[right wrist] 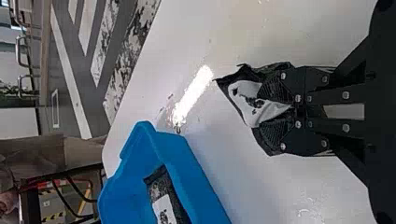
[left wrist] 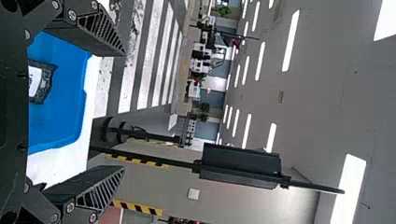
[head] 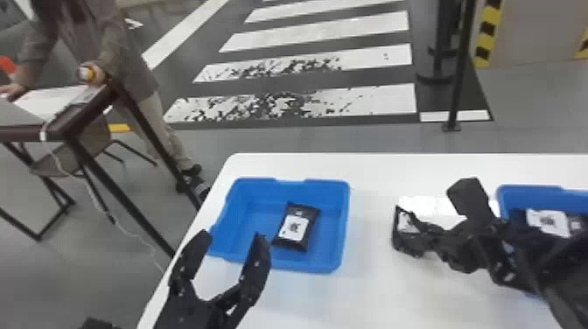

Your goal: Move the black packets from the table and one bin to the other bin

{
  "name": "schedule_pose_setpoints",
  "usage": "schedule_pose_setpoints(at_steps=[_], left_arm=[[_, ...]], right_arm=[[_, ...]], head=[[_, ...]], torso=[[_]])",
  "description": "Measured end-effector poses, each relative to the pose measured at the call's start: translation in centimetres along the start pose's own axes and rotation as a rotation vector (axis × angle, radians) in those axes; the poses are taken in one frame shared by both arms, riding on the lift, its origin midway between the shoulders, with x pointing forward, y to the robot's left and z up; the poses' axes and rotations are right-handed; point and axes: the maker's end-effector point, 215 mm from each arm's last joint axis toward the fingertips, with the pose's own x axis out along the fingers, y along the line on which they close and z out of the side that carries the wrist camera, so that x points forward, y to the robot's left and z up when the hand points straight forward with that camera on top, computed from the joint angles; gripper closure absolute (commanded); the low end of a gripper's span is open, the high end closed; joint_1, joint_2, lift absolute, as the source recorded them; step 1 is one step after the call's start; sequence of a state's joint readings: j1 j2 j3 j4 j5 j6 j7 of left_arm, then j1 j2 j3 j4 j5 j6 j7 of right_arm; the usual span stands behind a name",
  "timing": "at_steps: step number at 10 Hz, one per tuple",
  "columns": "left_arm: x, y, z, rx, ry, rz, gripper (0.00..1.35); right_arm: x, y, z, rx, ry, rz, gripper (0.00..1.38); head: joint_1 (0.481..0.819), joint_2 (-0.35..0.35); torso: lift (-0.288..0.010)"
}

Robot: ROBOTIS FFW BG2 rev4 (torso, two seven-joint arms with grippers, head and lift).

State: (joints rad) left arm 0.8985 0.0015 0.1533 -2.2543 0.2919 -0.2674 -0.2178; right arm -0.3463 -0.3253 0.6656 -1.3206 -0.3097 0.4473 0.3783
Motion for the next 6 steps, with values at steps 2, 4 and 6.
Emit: schedule_pose_setpoints(at_steps=[2, 4, 6], left_arm=[[-0.2, 0.2, 0.2, 0.001, -0.005, 0.004, 0.18], [-0.3, 0.3, 0.3, 0.000, -0.010, 0.006, 0.18], [-0.5, 0.4, 0.4, -0.003, -0.012, 0.010, 0.18]], right_arm=[[-2.0, -1.9, 3.8, -0.005, -0.111, -0.052, 1.27], [-8.4, -7.0, 7.6, 0.001, -0.235, -0.209, 1.27], [-14.5, -12.5, 2.9, 0.097, -0.213, -0.360, 1.27]], head=[[0.695, 0.304], [0.695, 0.239], [0.695, 0.114]], torso=[[-0.110], [-0.110], [-0.110]])
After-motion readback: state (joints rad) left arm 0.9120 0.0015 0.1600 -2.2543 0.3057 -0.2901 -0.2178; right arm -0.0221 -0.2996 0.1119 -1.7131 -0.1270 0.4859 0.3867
